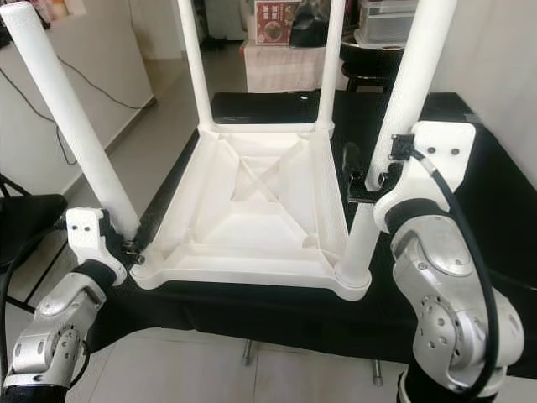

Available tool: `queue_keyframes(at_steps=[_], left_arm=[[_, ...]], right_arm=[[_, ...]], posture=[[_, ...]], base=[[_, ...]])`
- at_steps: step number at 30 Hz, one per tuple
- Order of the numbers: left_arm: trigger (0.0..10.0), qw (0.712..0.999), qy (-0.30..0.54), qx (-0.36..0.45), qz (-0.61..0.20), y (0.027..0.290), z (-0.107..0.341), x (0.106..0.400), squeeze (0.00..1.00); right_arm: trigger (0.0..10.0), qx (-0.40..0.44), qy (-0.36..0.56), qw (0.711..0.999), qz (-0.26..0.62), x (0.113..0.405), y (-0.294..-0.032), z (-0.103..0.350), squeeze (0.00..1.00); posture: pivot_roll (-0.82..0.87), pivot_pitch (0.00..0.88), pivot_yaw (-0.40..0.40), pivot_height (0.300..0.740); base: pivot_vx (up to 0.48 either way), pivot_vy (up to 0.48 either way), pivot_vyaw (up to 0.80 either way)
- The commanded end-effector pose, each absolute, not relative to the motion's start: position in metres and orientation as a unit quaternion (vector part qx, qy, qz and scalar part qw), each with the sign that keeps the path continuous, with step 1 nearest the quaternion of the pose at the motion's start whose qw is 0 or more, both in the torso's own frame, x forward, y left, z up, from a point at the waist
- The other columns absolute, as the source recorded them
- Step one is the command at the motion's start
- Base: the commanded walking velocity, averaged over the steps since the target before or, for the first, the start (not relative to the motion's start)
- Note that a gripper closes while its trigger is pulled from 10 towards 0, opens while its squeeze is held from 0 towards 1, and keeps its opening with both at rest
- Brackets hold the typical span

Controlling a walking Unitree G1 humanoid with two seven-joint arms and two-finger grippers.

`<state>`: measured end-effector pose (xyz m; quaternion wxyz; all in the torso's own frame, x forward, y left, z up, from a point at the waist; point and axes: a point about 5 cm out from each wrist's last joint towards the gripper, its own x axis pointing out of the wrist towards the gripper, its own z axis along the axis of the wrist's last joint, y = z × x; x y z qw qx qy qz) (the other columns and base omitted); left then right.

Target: Building children table

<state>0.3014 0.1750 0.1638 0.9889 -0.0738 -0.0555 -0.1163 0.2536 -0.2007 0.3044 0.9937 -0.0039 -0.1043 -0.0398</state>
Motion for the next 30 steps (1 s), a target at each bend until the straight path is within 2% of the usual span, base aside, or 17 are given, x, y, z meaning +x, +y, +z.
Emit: queue_keyframes(at_steps=[1,11,18,19,21,22,23,25,27,28,29,30], left_arm=[[0.0,0.99,-0.016,-0.089,-0.111,0.173,0.15,0.299,0.0],[0.0,0.995,-0.026,-0.092,-0.037,0.192,0.155,0.293,0.0],[0.0,0.994,-0.078,-0.083,0.001,0.206,0.182,0.295,0.0],[0.0,0.991,-0.104,-0.078,0.002,0.21,0.197,0.298,0.0],[0.0,0.991,-0.104,-0.078,0.002,0.21,0.197,0.298,0.0],[0.0,0.988,-0.141,-0.065,-0.007,0.212,0.22,0.302,0.0],[0.0,0.978,-0.199,-0.041,-0.037,0.213,0.26,0.309,0.0],[0.0,0.978,-0.199,-0.041,-0.037,0.213,0.26,0.309,0.0],[0.0,0.943,-0.307,0.03,-0.123,0.206,0.346,0.315,0.0],[0.0,0.93,-0.333,0.051,-0.147,0.203,0.371,0.313,0.0],[0.0,0.93,-0.333,0.051,-0.147,0.203,0.371,0.313,0.0],[0.0,0.917,-0.353,0.069,-0.173,0.198,0.391,0.312,0.0]], right_arm=[[0.0,-0.002,-0.109,0.993,-0.038,0.255,-0.201,0.306,0.0],[0.0,-0.003,-0.108,0.993,-0.045,0.257,-0.207,0.307,0.0],[0.0,-0.002,-0.102,0.993,-0.051,0.26,-0.211,0.305,0.0],[0.8,-0.001,-0.095,0.994,-0.055,0.262,-0.213,0.303,0.0],[0.8,-0.001,-0.095,0.994,-0.055,0.262,-0.213,0.303,0.0],[10.0,-0.001,-0.084,0.994,-0.067,0.265,-0.218,0.3,0.0],[10.0,0.018,-0.06,0.994,-0.092,0.273,-0.229,0.291,0.0],[10.0,0.018,-0.06,0.994,-0.092,0.273,-0.229,0.291,0.0],[10.0,0.066,-0.004,0.988,-0.139,0.292,-0.246,0.267,0.0],[10.0,0.079,0.014,0.985,-0.15,0.298,-0.249,0.258,0.0],[10.0,0.079,0.014,0.985,-0.15,0.298,-0.249,0.258,0.0],[10.0,0.097,0.026,0.984,-0.15,0.305,-0.246,0.251,0.0]], posture=[[-0.2,0.11,0.037,0.74],[-0.2,0.114,0.031,0.74],[-0.19,0.114,0.029,0.74],[-0.19,0.112,0.027,0.74],[-0.19,0.112,0.027,0.74],[-0.19,0.111,0.027,0.74],[-0.17,0.104,0.027,0.74],[-0.17,0.104,0.027,0.74],[-0.15,0.098,0.04,0.74],[-0.15,0.098,0.04,0.74],[-0.15,0.098,0.04,0.74],[-0.13,0.095,0.05,0.74]], base=[[0.0,0.0,0.0],[0.0,0.0,0.0],[0.0,0.0,0.0],[0.0,0.0,0.0],[0.0,0.0,0.0],[0.0,0.0,0.0],[0.0,0.0,0.0],[0.0,0.0,0.0],[0.0,0.0,0.0],[0.0,0.0,0.0],[0.0,0.0,0.0],[0.0,0.0,0.0]])
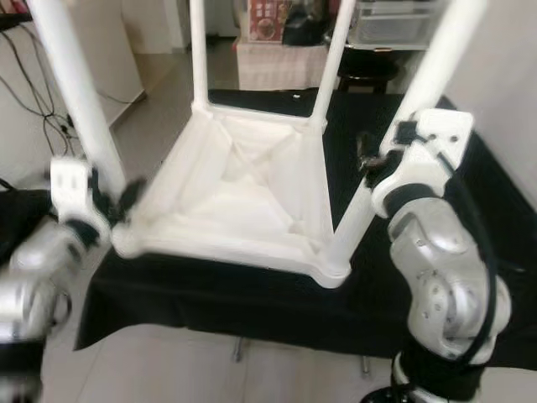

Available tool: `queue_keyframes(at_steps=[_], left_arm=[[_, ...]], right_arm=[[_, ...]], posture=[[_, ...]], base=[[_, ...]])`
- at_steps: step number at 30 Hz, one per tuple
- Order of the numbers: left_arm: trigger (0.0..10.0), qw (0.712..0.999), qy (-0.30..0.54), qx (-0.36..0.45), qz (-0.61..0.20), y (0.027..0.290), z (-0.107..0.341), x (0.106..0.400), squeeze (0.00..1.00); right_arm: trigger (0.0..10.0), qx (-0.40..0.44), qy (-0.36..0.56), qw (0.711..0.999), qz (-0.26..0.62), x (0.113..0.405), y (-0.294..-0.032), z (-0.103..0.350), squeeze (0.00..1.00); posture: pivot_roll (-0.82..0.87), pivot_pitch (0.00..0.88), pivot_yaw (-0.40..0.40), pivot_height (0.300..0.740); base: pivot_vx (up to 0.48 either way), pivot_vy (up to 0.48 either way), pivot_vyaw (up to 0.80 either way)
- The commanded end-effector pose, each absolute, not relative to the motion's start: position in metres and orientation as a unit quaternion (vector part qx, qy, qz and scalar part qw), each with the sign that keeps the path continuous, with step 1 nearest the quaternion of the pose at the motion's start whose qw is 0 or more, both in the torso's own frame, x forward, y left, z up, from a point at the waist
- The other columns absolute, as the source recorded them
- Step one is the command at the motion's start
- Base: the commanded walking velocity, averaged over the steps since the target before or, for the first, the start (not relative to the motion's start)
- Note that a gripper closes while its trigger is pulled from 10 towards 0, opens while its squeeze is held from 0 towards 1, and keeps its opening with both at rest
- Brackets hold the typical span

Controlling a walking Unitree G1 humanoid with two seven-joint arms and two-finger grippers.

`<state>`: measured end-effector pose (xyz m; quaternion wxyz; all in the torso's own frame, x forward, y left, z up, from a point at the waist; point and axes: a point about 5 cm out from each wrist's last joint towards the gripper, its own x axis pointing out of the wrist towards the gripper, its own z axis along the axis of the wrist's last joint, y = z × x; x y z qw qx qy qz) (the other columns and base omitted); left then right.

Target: Building children table

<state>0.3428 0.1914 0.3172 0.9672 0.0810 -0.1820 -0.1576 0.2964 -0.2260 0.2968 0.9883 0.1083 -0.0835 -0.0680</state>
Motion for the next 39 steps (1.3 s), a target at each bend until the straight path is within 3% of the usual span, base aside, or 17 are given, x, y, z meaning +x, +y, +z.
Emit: queue_keyframes(at_steps=[1,8,9,11,12,13,14,15,16,17,18,19,24,26,31,32,39], left_arm=[[0.0,0.904,-0.368,0.084,-0.198,0.191,0.409,0.312,0.0],[0.0,0.872,-0.397,0.108,-0.266,0.169,0.447,0.313,0.0],[2.2,0.856,-0.406,0.115,-0.297,0.157,0.462,0.313,0.0],[2.2,0.856,-0.406,0.115,-0.297,0.157,0.462,0.313,0.0],[2.2,0.843,-0.413,0.117,-0.325,0.147,0.473,0.312,0.0],[2.9,0.828,-0.416,0.116,-0.357,0.134,0.488,0.312,0.0],[2.9,0.828,-0.416,0.116,-0.357,0.134,0.488,0.312,0.0],[5.7,0.817,-0.417,0.116,-0.381,0.121,0.5,0.312,0.0],[5.7,0.817,-0.417,0.116,-0.381,0.121,0.5,0.312,0.0],[9.2,0.806,-0.413,0.115,-0.407,0.109,0.511,0.313,0.0],[9.2,0.806,-0.413,0.115,-0.407,0.109,0.511,0.313,0.0],[10.0,0.798,-0.408,0.121,-0.427,0.098,0.518,0.313,0.0],[10.0,0.774,-0.387,0.122,-0.486,0.073,0.527,0.315,0.0],[10.0,0.76,-0.365,0.118,-0.525,0.05,0.526,0.318,0.0],[10.0,0.755,-0.349,0.114,-0.544,0.033,0.521,0.32,0.0],[10.0,0.757,-0.34,0.102,-0.548,0.025,0.517,0.323,1.0],[10.0,0.752,-0.331,0.085,-0.564,0.015,0.508,0.326,1.0]], right_arm=[[10.0,0.115,0.039,0.982,-0.148,0.312,-0.241,0.243,0.0],[10.0,0.155,0.081,0.974,-0.141,0.331,-0.218,0.216,0.0],[10.0,0.175,0.109,0.97,-0.129,0.338,-0.203,0.197,0.0],[10.0,0.175,0.109,0.97,-0.129,0.338,-0.203,0.197,0.0],[10.0,0.184,0.134,0.966,-0.124,0.342,-0.19,0.18,0.0],[10.0,0.191,0.167,0.959,-0.128,0.345,-0.181,0.155,0.0],[10.0,0.191,0.167,0.959,-0.128,0.345,-0.181,0.155,0.0],[10.0,0.192,0.198,0.951,-0.141,0.346,-0.179,0.13,0.0],[10.0,0.192,0.198,0.951,-0.141,0.346,-0.179,0.13,0.0],[10.0,0.199,0.223,0.941,-0.159,0.344,-0.182,0.108,0.0],[10.0,0.199,0.223,0.941,-0.159,0.344,-0.182,0.108,0.0],[10.0,0.204,0.244,0.93,-0.181,0.339,-0.188,0.09,0.0],[10.0,0.223,0.276,0.907,-0.226,0.327,-0.195,0.059,0.0],[10.0,0.23,0.287,0.895,-0.254,0.318,-0.195,0.044,0.0],[10.0,0.24,0.292,0.883,-0.278,0.313,-0.194,0.035,0.0],[10.0,0.246,0.297,0.875,-0.293,0.309,-0.195,0.028,0.0],[10.0,0.261,0.303,0.858,-0.323,0.302,-0.197,0.017,0.0]], posture=[[-0.12,0.093,0.055,0.74],[-0.1,0.09,0.076,0.74],[-0.08,0.088,0.085,0.74],[-0.08,0.088,0.085,0.74],[-0.07,0.088,0.094,0.74],[-0.05,0.091,0.103,0.74],[-0.05,0.091,0.103,0.74],[-0.03,0.096,0.109,0.74],[-0.03,0.096,0.109,0.74],[-0.01,0.11,0.127,0.74],[-0.01,0.11,0.127,0.74],[-0.01,0.11,0.131,0.74],[0.01,0.129,0.169,0.74],[0.02,0.149,0.205,0.74],[0.03,0.163,0.224,0.74],[0.03,0.174,0.234,0.74],[0.03,0.187,0.238,0.74]], base=[[0.0,0.0,0.0],[0.0,0.0,0.0],[0.0,0.0,0.0],[0.0,0.0,0.0],[0.0,0.0,0.0],[0.0,0.0,0.0],[0.0,0.0,0.0],[0.0,0.0,0.0],[0.0,0.0,0.0],[0.0,0.0,0.0],[0.0,0.0,0.0],[0.0,0.0,0.0],[0.0,0.0,0.0],[0.0,0.0,0.0],[0.0,0.0,0.0],[0.0,0.0,0.0],[0.0,0.0,0.0]])
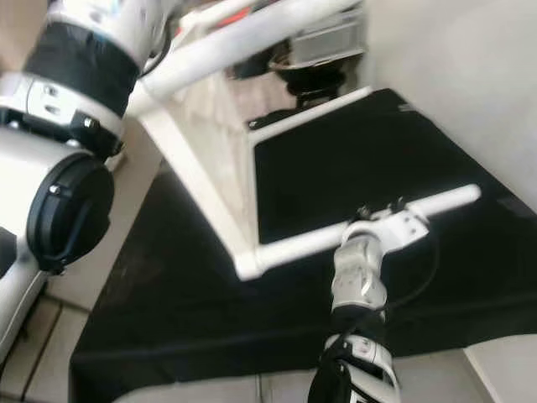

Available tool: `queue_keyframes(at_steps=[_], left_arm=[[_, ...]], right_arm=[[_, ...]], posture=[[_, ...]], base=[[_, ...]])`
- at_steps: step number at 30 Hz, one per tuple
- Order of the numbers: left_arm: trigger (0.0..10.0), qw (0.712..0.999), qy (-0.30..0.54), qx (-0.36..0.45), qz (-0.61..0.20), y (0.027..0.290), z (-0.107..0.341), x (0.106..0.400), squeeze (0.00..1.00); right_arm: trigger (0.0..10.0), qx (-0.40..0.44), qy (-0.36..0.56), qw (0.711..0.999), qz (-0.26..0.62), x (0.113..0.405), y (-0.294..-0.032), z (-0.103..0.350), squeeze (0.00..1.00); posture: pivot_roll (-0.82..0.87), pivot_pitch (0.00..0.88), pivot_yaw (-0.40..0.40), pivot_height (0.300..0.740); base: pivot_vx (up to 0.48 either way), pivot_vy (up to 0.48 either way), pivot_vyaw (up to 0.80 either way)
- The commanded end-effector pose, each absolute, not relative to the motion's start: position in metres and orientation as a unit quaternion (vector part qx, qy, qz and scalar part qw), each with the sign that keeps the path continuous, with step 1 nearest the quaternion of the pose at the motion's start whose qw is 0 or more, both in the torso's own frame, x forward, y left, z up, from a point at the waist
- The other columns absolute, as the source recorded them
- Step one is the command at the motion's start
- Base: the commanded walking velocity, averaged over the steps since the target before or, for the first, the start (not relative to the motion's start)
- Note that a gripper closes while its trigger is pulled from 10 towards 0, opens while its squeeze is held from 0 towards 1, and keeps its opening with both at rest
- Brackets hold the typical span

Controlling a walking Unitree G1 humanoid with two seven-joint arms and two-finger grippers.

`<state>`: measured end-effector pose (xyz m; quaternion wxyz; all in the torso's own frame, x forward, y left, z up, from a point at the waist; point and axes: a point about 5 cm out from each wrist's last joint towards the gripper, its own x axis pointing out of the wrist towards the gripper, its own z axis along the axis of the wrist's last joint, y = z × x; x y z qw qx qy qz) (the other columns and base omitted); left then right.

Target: Building children table

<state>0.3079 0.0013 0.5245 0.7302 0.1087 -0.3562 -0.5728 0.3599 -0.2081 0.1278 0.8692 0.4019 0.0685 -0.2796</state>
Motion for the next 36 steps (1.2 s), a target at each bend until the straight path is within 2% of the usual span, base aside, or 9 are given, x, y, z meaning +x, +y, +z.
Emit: queue_keyframes(at_steps=[1,3,4,6,7,17,26,33,36], left_arm=[[10.0,0.743,-0.335,0.074,-0.575,0.018,0.507,0.325,1.0],[10.0,0.743,-0.335,0.074,-0.575,0.018,0.507,0.325,1.0],[10.0,0.736,-0.339,0.066,-0.583,0.022,0.506,0.325,0.0],[10.0,0.727,-0.341,0.059,-0.593,0.027,0.502,0.325,0.0],[10.0,0.725,-0.341,0.049,-0.597,0.035,0.495,0.327,0.0],[10.0,0.746,-0.336,0.014,-0.575,0.075,0.441,0.321,0.0],[10.0,0.775,-0.327,0.008,-0.541,0.097,0.419,0.308,0.0],[10.0,0.784,-0.323,0.005,-0.529,0.103,0.413,0.304,0.0],[10.0,0.785,-0.325,0.01,-0.527,0.104,0.412,0.302,0.0]], right_arm=[[10.0,0.264,0.296,0.858,-0.327,0.303,-0.198,0.018,0.0],[10.0,0.264,0.296,0.858,-0.327,0.303,-0.198,0.018,0.0],[10.0,0.262,0.288,0.862,-0.325,0.305,-0.198,0.02,0.0],[10.0,0.241,0.278,0.871,-0.325,0.308,-0.202,0.023,0.06],[10.0,0.195,0.257,0.888,-0.328,0.312,-0.207,0.032,1.0],[10.0,-0.023,0.138,0.926,-0.351,0.316,-0.232,0.081,1.0],[10.0,-0.151,0.021,0.925,-0.347,0.304,-0.259,0.13,1.0],[10.0,-0.17,0.027,0.93,-0.326,0.299,-0.255,0.132,1.0],[10.0,-0.09,0.109,0.933,-0.331,0.293,-0.246,0.101,1.0]], posture=[[0.02,0.191,0.228,0.74],[0.02,0.191,0.228,0.74],[0.02,0.191,0.225,0.74],[0.02,0.192,0.203,0.74],[0.01,0.191,0.186,0.74],[-0.04,0.184,0.122,0.74],[-0.06,0.169,0.093,0.74],[-0.07,0.164,0.091,0.74],[-0.07,0.152,0.085,0.74]], base=[[0.0,0.0,0.0],[0.0,0.0,0.0],[0.0,0.0,0.0],[0.0,0.0,0.0],[0.0,0.0,0.0],[0.0,0.0,0.0],[0.0,0.0,0.0],[0.0,0.0,0.0],[0.0,0.0,0.0]])
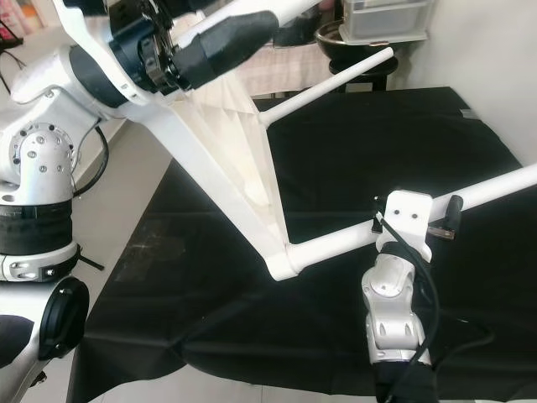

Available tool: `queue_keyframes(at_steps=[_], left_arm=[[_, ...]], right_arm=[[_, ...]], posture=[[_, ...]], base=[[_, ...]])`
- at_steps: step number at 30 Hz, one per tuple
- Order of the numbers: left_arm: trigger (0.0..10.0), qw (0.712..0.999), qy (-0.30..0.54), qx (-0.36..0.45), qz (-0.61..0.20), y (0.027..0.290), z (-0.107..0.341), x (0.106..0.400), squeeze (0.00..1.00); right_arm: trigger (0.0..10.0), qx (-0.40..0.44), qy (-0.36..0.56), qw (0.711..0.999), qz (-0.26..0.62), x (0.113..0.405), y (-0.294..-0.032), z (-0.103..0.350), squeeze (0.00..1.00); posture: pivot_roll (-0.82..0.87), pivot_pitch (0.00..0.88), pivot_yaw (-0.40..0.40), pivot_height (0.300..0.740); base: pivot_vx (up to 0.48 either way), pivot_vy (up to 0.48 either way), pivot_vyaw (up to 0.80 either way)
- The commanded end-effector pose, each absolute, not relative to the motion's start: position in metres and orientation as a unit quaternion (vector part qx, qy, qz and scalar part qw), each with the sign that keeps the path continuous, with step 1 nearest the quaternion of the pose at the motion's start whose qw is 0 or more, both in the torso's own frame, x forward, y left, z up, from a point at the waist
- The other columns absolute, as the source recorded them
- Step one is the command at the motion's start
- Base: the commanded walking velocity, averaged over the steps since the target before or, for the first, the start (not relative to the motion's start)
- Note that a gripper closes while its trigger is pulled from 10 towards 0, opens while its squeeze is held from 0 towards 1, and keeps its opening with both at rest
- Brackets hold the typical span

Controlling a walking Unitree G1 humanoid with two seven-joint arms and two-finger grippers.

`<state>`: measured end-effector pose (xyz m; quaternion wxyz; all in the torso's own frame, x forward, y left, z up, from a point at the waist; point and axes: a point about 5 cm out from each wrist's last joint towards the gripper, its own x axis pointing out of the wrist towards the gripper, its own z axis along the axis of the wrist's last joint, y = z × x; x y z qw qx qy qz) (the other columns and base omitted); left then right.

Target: Building children table

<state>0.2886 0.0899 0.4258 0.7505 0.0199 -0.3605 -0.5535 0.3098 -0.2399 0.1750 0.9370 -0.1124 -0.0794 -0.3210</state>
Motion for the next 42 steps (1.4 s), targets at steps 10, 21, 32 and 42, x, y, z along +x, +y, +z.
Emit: queue_keyframes(at_steps=[10,21,32,42], left_arm=[[10.0,0.781,-0.336,0.03,-0.526,0.095,0.419,0.3,0.0],[10.0,0.769,-0.361,0.042,-0.526,0.108,0.438,0.28,0.0],[10.0,0.762,-0.468,0.104,-0.436,0.132,0.496,0.267,0.0],[10.0,0.792,-0.452,0.094,-0.398,0.148,0.494,0.264,0.0]], right_arm=[[10.0,0.084,0.296,0.872,-0.38,0.26,-0.248,0.027,1.0],[10.0,0.145,0.339,0.843,-0.391,0.242,-0.248,0.009,1.0],[10.0,0.147,0.353,0.838,-0.39,0.236,-0.247,0.002,1.0],[10.0,0.15,0.331,0.85,-0.382,0.24,-0.25,0.01,1.0]], posture=[[-0.06,0.134,0.08,0.74],[-0.06,0.138,0.079,0.74],[-0.05,0.139,0.075,0.74],[-0.04,0.146,0.075,0.74]], base=[[0.0,0.0,0.0],[0.0,0.0,0.0],[0.0,0.0,0.0],[0.0,0.0,0.0]])
